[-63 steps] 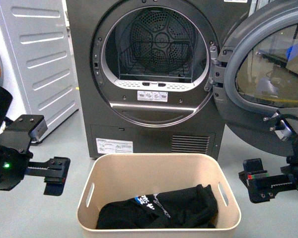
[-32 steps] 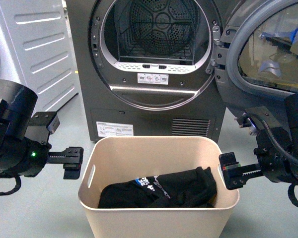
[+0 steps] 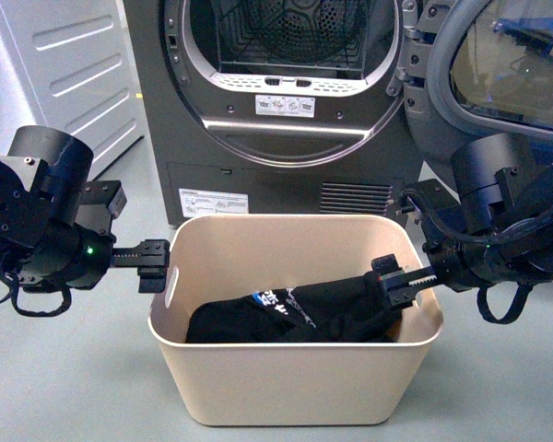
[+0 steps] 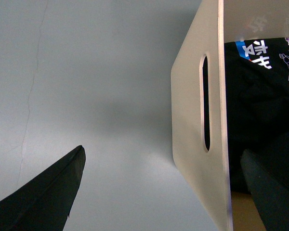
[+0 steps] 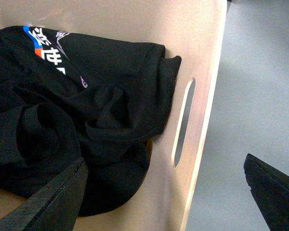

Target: Move hamper under clothes hanger

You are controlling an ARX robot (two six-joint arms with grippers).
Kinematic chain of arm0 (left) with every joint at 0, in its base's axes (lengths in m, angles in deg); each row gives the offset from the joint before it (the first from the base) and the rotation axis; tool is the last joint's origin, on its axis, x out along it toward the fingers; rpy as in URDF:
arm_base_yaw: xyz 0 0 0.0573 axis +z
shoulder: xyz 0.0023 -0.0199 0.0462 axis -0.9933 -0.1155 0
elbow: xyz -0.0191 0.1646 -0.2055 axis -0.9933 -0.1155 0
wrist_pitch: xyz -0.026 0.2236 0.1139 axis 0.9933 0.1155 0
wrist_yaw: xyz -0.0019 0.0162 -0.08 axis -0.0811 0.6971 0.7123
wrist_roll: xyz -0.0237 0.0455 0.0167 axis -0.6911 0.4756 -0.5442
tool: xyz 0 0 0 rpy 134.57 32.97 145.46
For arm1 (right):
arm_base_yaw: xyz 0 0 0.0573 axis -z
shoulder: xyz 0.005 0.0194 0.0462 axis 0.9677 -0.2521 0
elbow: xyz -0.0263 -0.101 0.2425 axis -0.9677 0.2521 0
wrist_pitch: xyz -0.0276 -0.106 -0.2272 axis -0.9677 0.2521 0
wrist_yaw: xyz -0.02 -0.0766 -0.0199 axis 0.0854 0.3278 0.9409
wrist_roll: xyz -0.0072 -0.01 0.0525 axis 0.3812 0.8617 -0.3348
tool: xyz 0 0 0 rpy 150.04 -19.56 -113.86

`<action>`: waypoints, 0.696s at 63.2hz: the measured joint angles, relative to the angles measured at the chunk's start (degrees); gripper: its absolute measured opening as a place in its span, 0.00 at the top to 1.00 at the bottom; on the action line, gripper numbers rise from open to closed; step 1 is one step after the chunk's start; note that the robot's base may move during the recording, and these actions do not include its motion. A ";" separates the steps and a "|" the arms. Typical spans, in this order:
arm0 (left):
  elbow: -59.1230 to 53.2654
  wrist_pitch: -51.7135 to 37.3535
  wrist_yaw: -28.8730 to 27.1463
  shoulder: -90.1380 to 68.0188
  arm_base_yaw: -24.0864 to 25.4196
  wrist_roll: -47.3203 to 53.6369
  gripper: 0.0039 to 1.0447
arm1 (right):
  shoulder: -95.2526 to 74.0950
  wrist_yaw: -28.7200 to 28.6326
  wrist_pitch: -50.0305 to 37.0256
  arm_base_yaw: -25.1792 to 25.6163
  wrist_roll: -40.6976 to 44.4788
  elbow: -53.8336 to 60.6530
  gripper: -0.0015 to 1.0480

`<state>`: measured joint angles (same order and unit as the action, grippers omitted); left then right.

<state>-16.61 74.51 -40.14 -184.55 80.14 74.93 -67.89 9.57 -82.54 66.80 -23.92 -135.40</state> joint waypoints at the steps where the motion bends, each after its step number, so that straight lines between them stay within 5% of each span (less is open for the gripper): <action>1: 0.28 0.00 0.07 -0.33 -0.04 0.17 0.06 | -0.39 0.00 0.15 0.07 -0.02 -0.37 0.07; 44: 7.65 0.02 -0.20 -9.49 -2.19 2.25 0.06 | -10.80 -3.13 7.26 4.79 -7.06 -11.43 0.07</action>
<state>-8.96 74.53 -40.33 -194.03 77.96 77.18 -78.69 6.44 -75.28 71.59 -30.98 -146.83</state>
